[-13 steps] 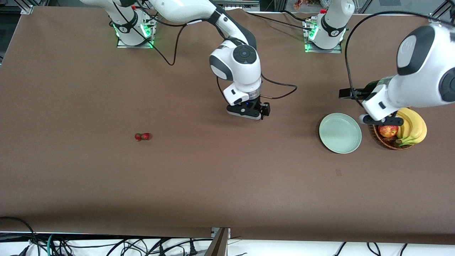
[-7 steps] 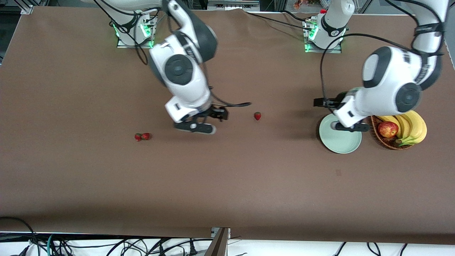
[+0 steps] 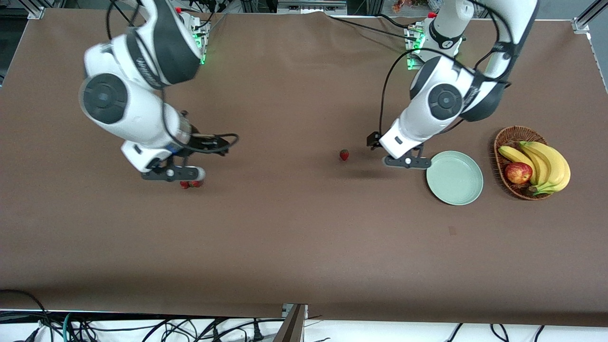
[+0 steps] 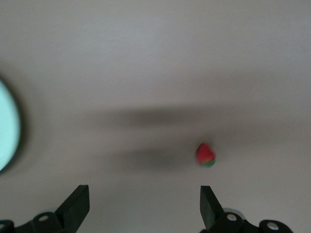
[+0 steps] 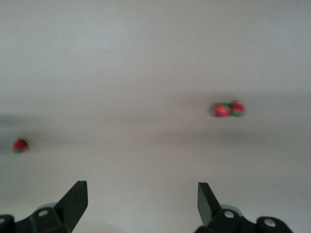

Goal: Collect all strawberries into plate
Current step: 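Grasp the strawberry with the left gripper while the right gripper withdraws, then lift the strawberry toward the plate while the right gripper reaches strawberries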

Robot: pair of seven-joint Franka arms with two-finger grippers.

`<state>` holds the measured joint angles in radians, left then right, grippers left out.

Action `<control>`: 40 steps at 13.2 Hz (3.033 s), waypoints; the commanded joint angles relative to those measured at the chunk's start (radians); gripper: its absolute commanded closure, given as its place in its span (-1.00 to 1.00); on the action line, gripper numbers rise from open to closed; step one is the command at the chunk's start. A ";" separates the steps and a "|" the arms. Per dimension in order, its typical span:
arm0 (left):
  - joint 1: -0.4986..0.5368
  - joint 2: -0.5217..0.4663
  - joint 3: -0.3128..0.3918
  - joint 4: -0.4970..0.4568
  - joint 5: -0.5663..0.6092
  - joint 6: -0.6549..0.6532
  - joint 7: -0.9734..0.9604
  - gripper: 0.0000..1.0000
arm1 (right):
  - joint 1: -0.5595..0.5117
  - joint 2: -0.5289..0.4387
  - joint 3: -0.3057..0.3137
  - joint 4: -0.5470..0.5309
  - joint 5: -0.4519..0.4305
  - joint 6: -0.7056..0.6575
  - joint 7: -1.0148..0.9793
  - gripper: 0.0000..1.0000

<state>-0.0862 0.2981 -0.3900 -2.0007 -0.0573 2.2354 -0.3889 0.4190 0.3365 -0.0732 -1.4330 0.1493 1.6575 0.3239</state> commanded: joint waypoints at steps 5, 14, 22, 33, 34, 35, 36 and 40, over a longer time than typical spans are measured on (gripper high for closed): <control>-0.112 0.190 -0.003 0.014 0.258 0.177 -0.256 -1.00 | -0.241 -0.333 0.084 -0.308 -0.089 -0.025 -0.285 -0.99; -0.184 0.289 -0.001 0.028 0.363 0.277 -0.499 -0.98 | -0.281 -0.415 0.078 -0.350 -0.117 -0.038 -0.325 -0.99; -0.190 0.306 -0.004 0.030 0.355 0.270 -0.524 -0.30 | -0.273 -0.381 0.075 -0.348 -0.117 -0.019 -0.312 -0.99; -0.176 0.159 -0.004 0.034 0.358 0.045 -0.448 1.00 | -0.226 -0.131 0.085 -0.451 -0.117 0.287 -0.347 -0.99; -0.150 0.127 -0.004 0.046 0.358 -0.030 -0.361 0.99 | -0.218 -0.128 0.085 -0.455 -0.117 0.294 -0.347 -0.99; -0.115 0.106 -0.006 0.063 0.356 -0.105 -0.255 0.97 | -0.217 -0.116 0.085 -0.458 -0.117 0.303 -0.350 -0.99; -0.074 0.089 -0.006 0.086 0.347 -0.181 -0.108 0.90 | -0.217 -0.088 0.085 -0.460 -0.117 0.336 -0.364 -0.99; 0.123 0.073 -0.007 0.166 0.343 -0.325 0.507 0.82 | -0.175 0.056 0.089 -0.494 -0.123 0.553 -0.482 -0.99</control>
<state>-0.0401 0.3720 -0.3860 -1.8655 0.2763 1.9538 -0.1314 0.2113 0.3284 0.0140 -1.9172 0.0405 2.1302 -0.0994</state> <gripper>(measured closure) 0.674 0.000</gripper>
